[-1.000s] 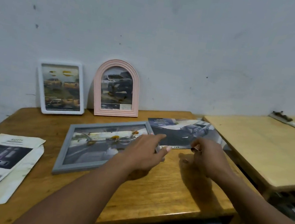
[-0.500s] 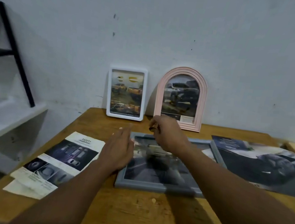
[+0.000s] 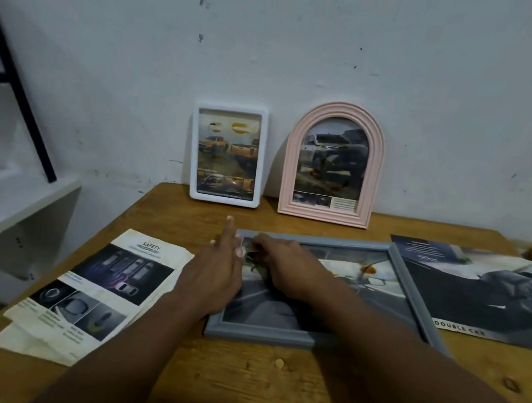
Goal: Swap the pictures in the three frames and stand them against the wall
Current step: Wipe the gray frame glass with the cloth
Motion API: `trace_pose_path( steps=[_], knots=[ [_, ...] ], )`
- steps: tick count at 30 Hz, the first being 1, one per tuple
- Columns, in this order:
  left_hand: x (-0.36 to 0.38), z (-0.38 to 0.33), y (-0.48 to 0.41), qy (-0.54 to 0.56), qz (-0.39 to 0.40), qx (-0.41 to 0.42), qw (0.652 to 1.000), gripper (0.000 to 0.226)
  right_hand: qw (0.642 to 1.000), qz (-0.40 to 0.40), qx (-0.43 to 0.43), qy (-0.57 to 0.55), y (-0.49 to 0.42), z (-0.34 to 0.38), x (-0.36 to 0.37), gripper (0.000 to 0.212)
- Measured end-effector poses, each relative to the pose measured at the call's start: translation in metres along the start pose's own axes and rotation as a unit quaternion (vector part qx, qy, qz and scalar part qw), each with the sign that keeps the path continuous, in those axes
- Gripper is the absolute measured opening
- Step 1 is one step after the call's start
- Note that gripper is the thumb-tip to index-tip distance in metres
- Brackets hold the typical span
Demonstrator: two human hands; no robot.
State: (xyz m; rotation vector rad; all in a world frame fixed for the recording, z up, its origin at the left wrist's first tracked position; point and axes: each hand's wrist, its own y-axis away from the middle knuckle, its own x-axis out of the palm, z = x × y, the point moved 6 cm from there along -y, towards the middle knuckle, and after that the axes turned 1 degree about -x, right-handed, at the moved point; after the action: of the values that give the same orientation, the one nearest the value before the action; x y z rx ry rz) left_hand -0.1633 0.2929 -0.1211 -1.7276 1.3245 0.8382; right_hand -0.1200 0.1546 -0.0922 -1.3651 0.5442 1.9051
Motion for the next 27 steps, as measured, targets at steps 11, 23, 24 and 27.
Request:
trace_pose_path(
  steps=[11,23,24,27],
  knots=[
    [0.002,-0.006,-0.003,-0.088,0.012,-0.015,0.996,0.067,0.974,-0.044,0.190,0.116,0.086,-0.117,-0.060,0.032],
    [-0.004,-0.017,0.004,-0.012,-0.013,-0.035,0.999,0.060,0.947,-0.116,0.284,0.100,0.081,-0.047,-0.027,0.017],
    [-0.004,-0.017,0.004,-0.001,-0.013,-0.034,0.999,0.060,0.953,-0.121,0.269,0.074,0.074,-0.038,-0.022,0.022],
    [-0.004,-0.014,0.005,0.033,-0.005,-0.040,0.999,0.061,0.972,-0.110,0.206,0.024,0.058,-0.005,-0.010,0.038]
  ],
)
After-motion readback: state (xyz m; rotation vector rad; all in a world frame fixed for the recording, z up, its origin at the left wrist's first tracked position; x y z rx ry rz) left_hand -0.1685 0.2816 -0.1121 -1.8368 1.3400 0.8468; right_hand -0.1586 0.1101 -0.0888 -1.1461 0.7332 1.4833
